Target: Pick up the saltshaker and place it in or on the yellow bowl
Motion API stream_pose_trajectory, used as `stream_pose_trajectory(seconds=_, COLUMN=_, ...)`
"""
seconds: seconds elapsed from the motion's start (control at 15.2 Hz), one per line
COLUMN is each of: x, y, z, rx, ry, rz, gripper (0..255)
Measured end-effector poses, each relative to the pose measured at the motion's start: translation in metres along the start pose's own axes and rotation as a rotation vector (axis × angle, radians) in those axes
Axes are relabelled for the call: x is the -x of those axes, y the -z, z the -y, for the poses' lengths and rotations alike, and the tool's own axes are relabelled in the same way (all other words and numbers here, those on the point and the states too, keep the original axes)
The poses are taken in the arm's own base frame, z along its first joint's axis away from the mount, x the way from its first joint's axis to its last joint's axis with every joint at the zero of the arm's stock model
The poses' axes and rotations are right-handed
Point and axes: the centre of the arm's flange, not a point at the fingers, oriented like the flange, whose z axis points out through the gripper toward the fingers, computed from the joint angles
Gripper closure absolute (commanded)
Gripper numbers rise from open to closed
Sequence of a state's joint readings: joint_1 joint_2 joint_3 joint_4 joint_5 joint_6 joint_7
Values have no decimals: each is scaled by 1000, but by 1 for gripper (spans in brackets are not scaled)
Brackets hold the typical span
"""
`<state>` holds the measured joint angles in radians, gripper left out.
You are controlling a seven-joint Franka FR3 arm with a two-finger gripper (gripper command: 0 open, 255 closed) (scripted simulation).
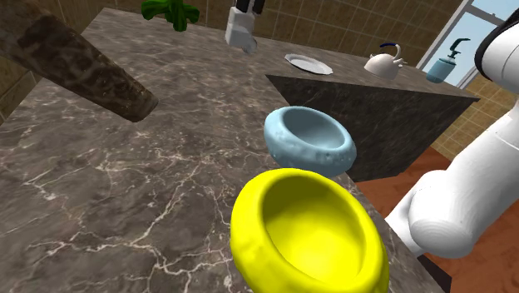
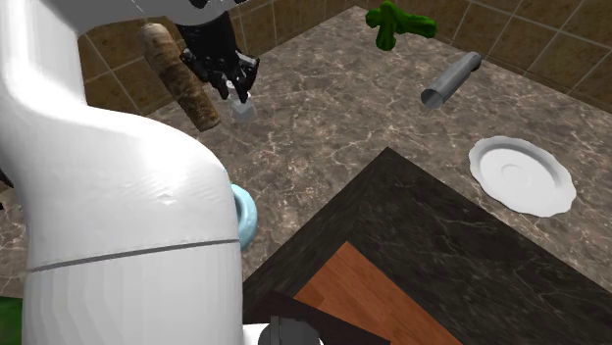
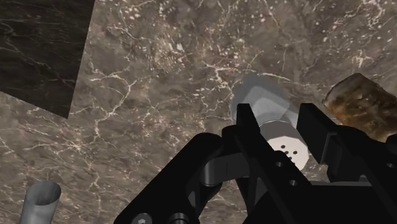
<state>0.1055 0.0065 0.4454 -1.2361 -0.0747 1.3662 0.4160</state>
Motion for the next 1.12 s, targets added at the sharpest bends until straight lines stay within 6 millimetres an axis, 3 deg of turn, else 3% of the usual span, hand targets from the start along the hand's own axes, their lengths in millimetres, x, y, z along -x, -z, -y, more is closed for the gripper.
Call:
stream_pose_trajectory(seconds=0.26, x=23, y=15, z=13, rx=0, ry=0, rz=0, gripper=255)
stream_pose_trajectory(seconds=1.12, x=166, y=54, z=96, rx=-1, ry=1, rz=0, gripper=255)
